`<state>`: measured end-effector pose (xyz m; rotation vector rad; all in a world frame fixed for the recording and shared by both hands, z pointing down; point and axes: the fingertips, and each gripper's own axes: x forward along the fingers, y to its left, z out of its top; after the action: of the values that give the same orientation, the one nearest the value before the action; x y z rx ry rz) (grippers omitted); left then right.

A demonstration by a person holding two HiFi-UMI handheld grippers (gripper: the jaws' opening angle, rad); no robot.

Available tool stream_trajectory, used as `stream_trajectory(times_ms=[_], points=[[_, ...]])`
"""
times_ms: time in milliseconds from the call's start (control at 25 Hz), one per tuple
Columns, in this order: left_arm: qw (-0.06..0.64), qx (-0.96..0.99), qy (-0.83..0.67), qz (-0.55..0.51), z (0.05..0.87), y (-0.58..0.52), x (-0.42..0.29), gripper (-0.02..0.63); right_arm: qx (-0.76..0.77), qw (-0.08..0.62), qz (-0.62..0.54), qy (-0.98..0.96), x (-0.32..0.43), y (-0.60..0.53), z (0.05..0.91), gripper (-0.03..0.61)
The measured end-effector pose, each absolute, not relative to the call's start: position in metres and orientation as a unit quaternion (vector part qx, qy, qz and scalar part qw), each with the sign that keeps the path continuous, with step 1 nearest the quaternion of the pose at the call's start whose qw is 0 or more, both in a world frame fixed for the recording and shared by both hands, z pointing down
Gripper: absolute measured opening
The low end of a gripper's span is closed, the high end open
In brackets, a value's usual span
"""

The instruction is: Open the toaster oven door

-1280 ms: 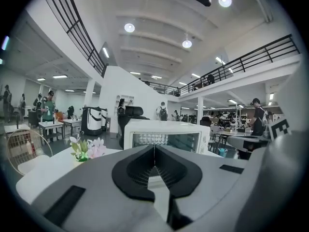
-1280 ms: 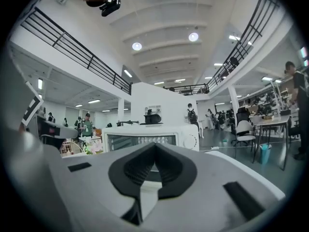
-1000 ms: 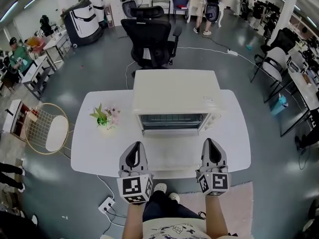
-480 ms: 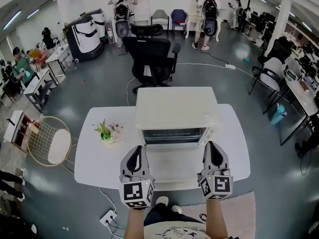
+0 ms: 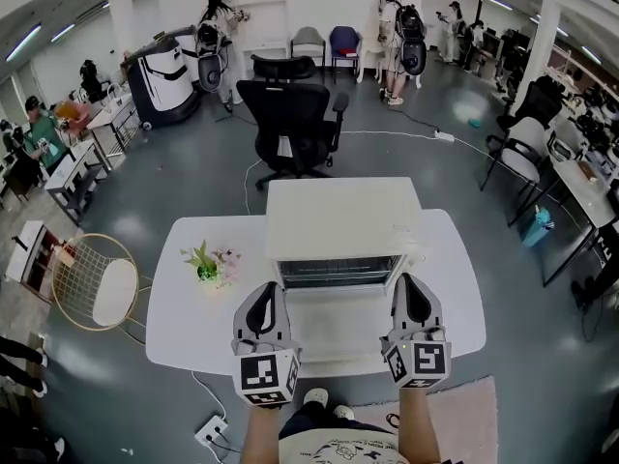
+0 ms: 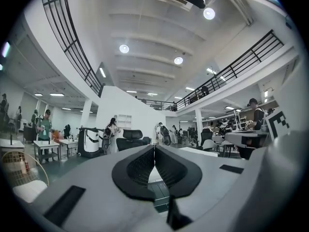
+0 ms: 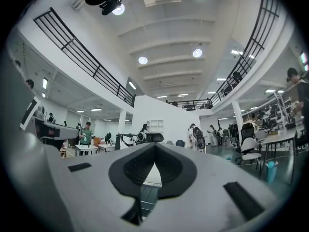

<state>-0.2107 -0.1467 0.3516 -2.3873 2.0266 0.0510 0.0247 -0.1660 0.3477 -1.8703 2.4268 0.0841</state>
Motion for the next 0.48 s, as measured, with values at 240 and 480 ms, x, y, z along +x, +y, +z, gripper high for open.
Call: stream_trajectory(times_ms=[240, 480], points=[[0.006, -0.766, 0.643, 0.016, 0.3515, -0.1505, -0.2133, 0.006, -0.612, 0.038, 0.03, 0.789, 0.0231, -0.1681, 0.346, -0.003], [0.005, -0.77, 0.638, 0.015, 0.3517, -0.1543, -0.2124, 0.006, -0.613, 0.036, 0.029, 0.789, 0.0219, -0.1697, 0.3459, -0.004]])
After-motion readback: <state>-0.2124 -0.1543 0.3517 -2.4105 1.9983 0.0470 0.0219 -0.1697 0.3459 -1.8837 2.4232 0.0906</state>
